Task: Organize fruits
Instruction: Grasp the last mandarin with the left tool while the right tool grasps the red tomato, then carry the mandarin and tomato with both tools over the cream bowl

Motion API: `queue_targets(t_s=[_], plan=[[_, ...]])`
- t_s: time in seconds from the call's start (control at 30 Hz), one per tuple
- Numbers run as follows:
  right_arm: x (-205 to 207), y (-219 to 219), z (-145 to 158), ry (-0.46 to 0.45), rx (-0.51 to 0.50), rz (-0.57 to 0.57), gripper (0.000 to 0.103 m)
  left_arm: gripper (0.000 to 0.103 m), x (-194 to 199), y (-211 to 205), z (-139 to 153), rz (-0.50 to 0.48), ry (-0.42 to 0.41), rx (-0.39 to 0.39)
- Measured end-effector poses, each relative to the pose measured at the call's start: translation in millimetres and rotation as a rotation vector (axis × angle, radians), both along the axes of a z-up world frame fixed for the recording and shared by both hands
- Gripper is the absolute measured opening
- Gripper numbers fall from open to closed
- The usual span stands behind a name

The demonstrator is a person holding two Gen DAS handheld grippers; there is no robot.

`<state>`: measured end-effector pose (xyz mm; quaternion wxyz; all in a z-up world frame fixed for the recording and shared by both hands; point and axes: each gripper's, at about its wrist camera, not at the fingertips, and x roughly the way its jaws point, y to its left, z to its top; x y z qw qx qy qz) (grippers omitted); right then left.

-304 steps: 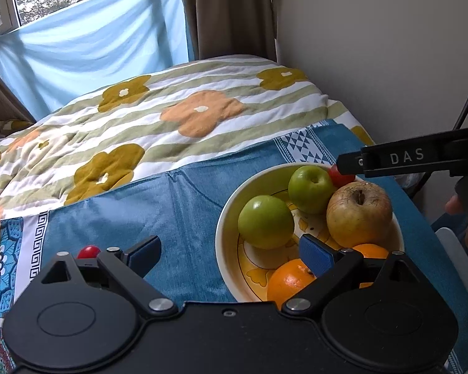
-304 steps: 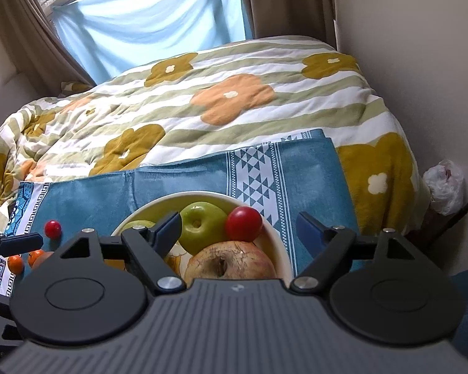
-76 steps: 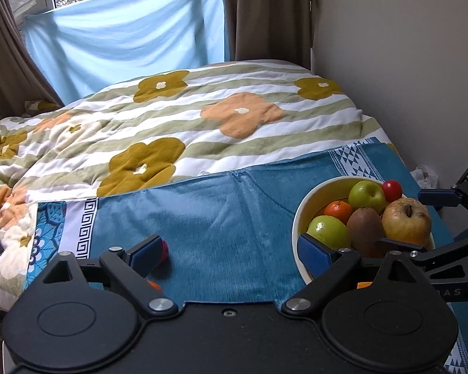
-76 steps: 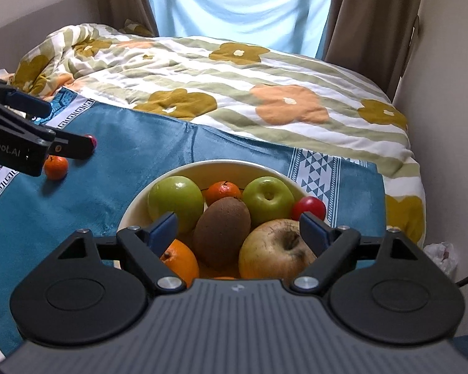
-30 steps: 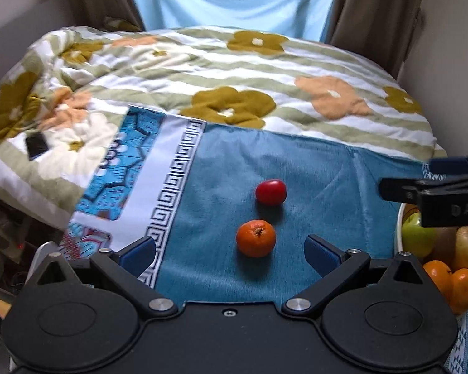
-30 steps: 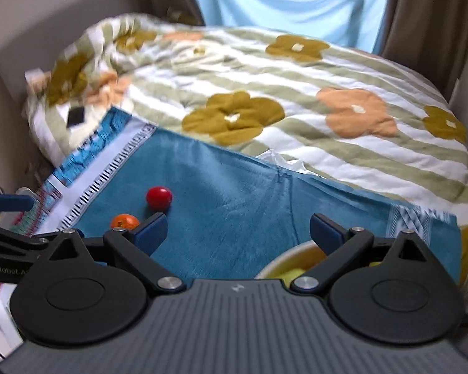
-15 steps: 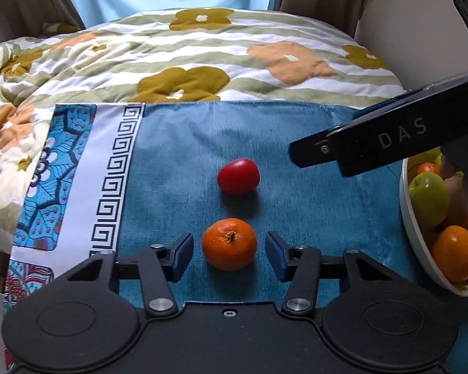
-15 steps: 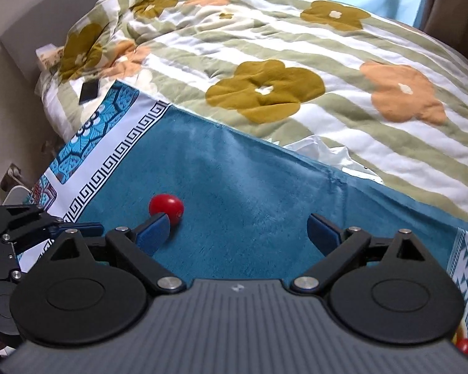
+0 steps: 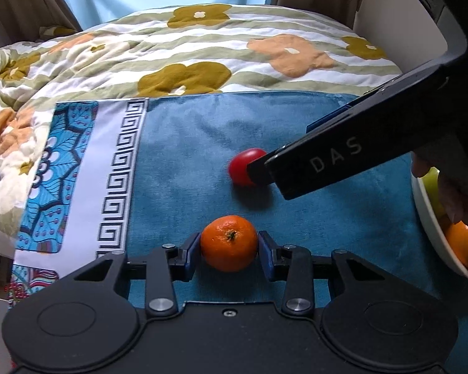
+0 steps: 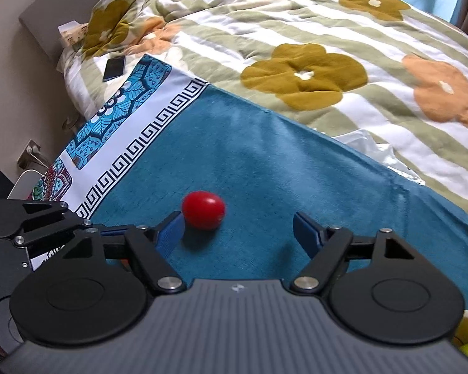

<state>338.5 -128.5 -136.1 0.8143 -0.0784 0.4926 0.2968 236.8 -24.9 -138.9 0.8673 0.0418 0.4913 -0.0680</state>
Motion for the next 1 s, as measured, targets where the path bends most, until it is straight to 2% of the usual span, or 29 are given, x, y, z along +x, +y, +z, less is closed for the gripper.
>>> queue_targets(t_s=[0.13, 0.23, 0.6, 0.67, 0.83, 1.0], plan=[[-0.1, 9.3, -5.4, 0.017, 0.008, 0.020, 0.079, 0.043, -1.3, 7.9, 0.7, 0.018, 0.001, 0.007], [-0.1, 15.7, -8.0, 0.022, 0.009, 0.025, 0.074, 0.043, -2.6, 12.0, 1.3, 0.029, 0.004, -0.002], [-5.4, 30.9, -9.3, -0.004, -0.012, 0.036, 0.064, 0.043, -11.0, 23.0, 2.6, 0.079, -0.002, 0.014], [-8.2, 33.3, -8.8, -0.024, -0.033, 0.043, 0.049, 0.043, -13.9, 26.1, 2.9, 0.095, -0.003, 0.018], [-22.1, 30.3, 0.6, -0.068, -0.023, 0.050, 0.050, 0.043, -23.1, 32.1, 11.2, 0.132, -0.028, 0.021], [-39.9, 14.8, 17.3, -0.091, 0.014, 0.010, 0.050, 0.043, -34.7, 28.7, 27.7, 0.145, -0.061, 0.024]])
